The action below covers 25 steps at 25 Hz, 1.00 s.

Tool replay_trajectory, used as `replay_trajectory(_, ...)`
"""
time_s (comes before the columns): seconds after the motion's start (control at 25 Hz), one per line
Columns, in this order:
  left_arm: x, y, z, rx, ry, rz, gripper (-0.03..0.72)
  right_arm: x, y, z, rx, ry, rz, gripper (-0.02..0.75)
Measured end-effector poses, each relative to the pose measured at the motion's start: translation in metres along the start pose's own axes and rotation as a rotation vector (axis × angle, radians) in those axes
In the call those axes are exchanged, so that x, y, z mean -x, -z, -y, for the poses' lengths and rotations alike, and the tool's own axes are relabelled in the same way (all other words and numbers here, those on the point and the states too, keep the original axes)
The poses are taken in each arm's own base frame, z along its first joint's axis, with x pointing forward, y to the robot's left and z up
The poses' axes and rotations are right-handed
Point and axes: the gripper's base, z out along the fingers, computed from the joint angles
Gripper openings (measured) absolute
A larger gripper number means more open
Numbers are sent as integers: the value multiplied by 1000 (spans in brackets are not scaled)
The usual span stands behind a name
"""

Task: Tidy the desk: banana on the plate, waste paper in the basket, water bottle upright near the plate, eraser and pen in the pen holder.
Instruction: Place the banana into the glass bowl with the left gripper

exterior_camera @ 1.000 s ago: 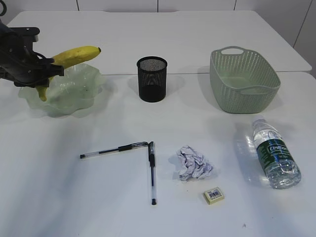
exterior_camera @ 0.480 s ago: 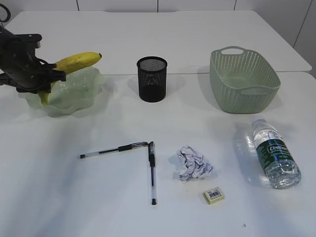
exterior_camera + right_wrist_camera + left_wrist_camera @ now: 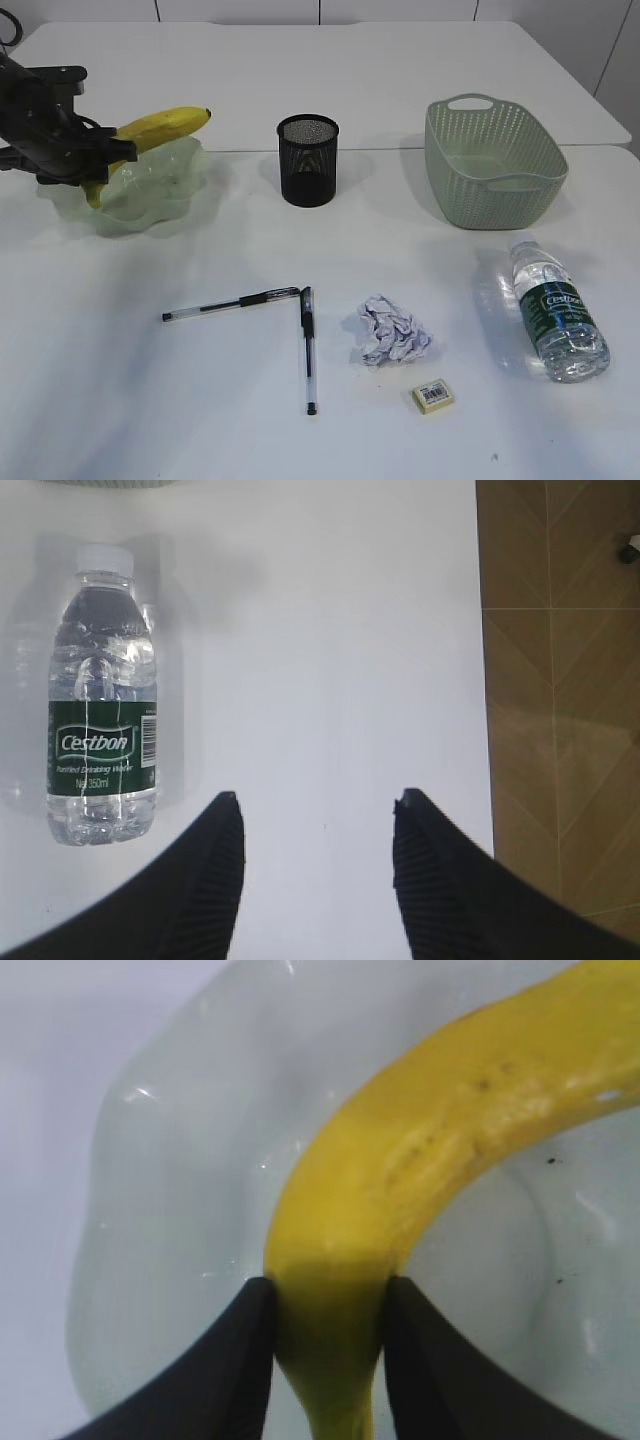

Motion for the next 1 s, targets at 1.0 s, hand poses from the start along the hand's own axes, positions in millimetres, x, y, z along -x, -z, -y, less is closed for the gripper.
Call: replay_trajectory(1.0, 10, 4, 5, -59, -38, 90, 242, 0, 0, 0, 0, 0, 0, 368)
